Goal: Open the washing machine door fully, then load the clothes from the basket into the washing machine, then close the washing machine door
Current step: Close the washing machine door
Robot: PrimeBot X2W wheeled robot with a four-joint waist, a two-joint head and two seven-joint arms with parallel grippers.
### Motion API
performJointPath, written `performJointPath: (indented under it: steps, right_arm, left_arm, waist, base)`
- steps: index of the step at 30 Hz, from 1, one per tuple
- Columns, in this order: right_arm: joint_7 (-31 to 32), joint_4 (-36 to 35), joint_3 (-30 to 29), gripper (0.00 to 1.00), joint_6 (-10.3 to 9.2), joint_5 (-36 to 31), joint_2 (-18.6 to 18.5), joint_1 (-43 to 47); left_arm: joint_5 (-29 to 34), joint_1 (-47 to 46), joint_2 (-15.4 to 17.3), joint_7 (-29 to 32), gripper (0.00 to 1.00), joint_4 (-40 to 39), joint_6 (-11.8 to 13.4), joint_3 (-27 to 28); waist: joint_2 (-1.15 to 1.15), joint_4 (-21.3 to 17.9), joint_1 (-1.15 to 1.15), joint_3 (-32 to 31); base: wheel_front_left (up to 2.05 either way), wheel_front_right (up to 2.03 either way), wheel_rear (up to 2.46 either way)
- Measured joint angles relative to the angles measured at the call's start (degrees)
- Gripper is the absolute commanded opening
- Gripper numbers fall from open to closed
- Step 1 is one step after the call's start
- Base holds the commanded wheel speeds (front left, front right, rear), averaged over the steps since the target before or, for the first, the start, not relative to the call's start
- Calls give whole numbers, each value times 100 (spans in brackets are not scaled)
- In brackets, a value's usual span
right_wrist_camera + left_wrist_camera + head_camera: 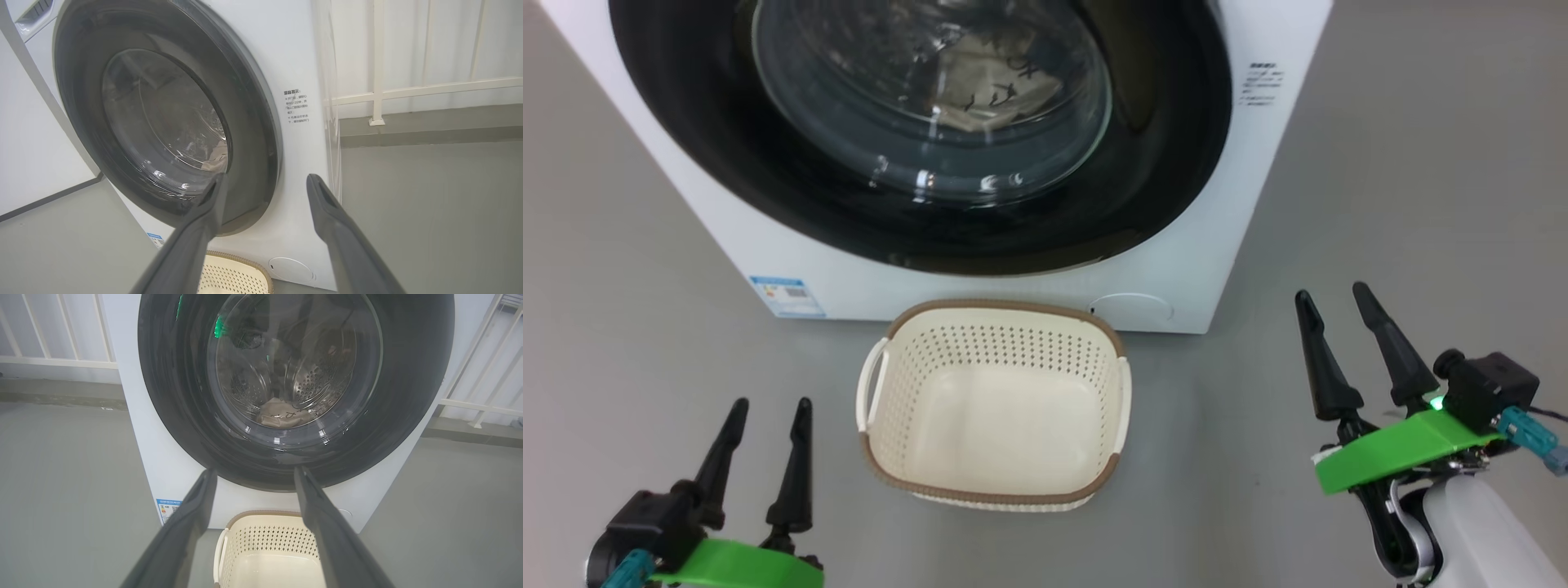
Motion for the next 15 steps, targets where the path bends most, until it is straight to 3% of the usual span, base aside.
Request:
performJointPath:
  steps: [15]
  right_arm:
    - [1, -89, -249, 100, 0, -43, -3, 608]
  left_arm:
    - [-1, 552, 107, 0, 100, 1, 0, 232]
  waist:
    - [0, -544, 0, -550]
  base:
    - [0, 0, 0]
